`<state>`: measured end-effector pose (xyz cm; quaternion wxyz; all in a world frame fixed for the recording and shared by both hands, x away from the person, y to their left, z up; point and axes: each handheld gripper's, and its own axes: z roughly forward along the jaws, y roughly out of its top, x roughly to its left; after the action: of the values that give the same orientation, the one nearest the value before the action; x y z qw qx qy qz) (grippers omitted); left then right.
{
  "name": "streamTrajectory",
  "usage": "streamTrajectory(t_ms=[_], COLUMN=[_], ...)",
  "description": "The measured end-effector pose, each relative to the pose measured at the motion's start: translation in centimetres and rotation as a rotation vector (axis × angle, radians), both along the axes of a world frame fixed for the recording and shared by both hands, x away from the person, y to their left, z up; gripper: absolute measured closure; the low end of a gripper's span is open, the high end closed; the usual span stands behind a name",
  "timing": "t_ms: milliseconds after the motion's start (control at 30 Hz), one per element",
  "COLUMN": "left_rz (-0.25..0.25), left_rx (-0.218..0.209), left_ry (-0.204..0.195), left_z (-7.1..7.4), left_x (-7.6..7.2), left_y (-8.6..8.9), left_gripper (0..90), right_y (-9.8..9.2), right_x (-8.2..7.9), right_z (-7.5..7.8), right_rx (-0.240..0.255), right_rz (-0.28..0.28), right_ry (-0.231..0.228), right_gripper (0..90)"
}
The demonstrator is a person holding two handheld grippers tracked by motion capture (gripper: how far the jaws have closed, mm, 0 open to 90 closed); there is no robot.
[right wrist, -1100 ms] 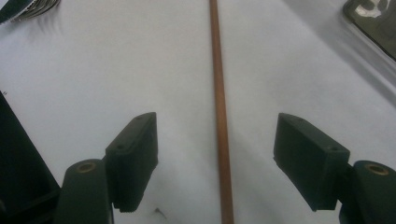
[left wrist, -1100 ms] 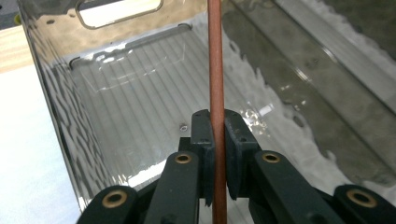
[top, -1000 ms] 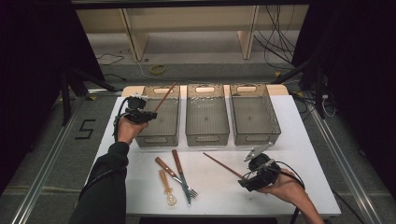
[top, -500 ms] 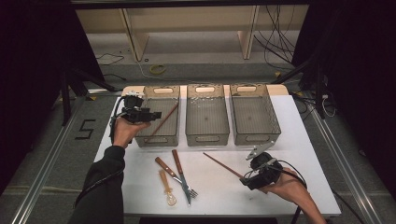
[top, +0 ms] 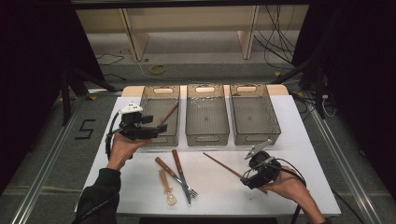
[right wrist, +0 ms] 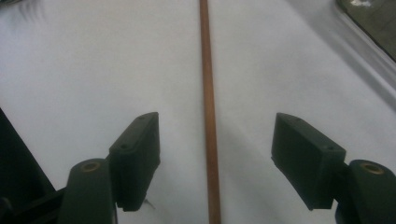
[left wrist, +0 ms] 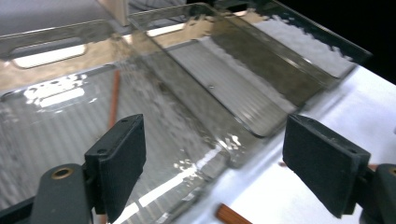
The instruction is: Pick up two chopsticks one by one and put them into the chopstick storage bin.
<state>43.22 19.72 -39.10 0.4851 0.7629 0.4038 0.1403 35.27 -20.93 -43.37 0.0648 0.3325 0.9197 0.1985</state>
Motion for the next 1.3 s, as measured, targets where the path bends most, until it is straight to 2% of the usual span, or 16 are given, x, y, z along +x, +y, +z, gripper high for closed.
streamTrajectory(t_ms=[100,233,333,600,967,1300], left_rz=[-0.031,-0.069,-0.086,-0.109,-0.124,-0.148], left_rx=[-0.018,-0.012,-0.012,0.005,0.028,0.065], left_ry=[-0.007,0.005,0.0,-0.023,-0.011,-0.003], left_z=[-0.1,-0.4,-0.6,-1.0,-1.9,-2.6], left_x=[-0.9,-1.8,-2.4,-3.7,-4.8,-5.4], left_y=[-0.4,-1.1,-1.5,-2.2,-2.4,-3.0], left_gripper=[20.4,19.7,19.7,19.2,18.3,18.0], right_y=[0.2,0.6,0.8,1.0,0.9,0.9], right_x=[0.2,0.4,0.5,0.9,0.8,1.0], right_z=[-0.3,-0.8,-1.0,-1.5,-1.8,-2.0], right_rx=[-0.024,-0.067,-0.09,-0.135,-0.189,-0.209], right_rz=[0.005,0.018,0.031,0.043,0.074,0.084], right_ry=[0.013,0.034,0.056,0.087,0.113,0.127], right_gripper=[36.8,43.0,47.9,58.8,70.5,76.9])
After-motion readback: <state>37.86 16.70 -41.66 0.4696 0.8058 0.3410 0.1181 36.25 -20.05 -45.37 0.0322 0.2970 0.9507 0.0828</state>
